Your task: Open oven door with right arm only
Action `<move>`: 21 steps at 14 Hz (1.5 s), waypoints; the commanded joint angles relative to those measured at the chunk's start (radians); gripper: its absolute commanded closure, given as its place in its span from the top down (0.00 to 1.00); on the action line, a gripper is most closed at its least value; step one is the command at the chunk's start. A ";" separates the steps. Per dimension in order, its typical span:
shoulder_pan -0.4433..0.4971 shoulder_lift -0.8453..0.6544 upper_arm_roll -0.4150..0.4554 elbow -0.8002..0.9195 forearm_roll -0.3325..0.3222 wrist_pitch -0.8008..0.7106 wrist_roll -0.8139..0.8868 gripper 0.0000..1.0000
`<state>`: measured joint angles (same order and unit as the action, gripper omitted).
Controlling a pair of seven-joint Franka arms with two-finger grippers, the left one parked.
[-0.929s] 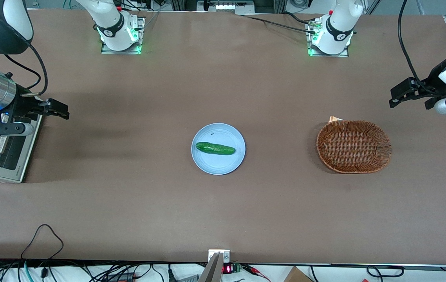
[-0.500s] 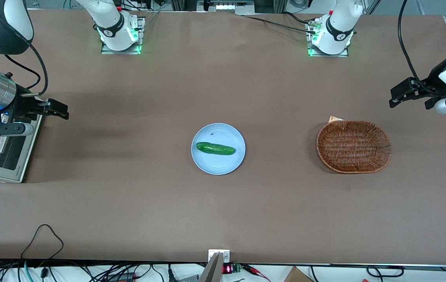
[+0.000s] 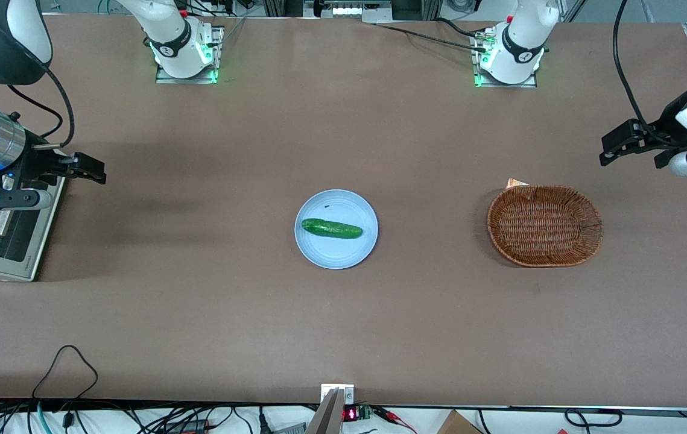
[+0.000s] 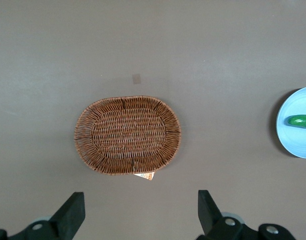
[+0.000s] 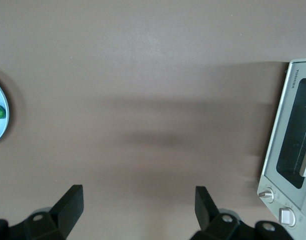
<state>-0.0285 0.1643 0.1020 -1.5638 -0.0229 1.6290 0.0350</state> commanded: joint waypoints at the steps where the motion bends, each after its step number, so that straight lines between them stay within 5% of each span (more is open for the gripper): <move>1: 0.001 -0.005 0.002 -0.004 -0.014 -0.006 0.003 0.96; 2: 0.001 -0.005 0.004 -0.004 -0.014 -0.006 0.002 0.90; 4: 0.001 -0.006 0.002 -0.004 -0.014 -0.008 -0.001 0.50; 6: 0.001 -0.005 0.004 -0.004 -0.014 -0.009 0.002 0.24; 9: 0.001 -0.005 0.004 -0.004 -0.012 -0.009 0.005 0.00; 15: -0.001 0.010 0.001 -0.015 -0.051 -0.003 0.006 0.00; 21: -0.014 0.058 -0.051 -0.166 -0.387 0.155 0.098 0.00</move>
<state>-0.0338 0.2191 0.0837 -1.6614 -0.3083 1.7173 0.1068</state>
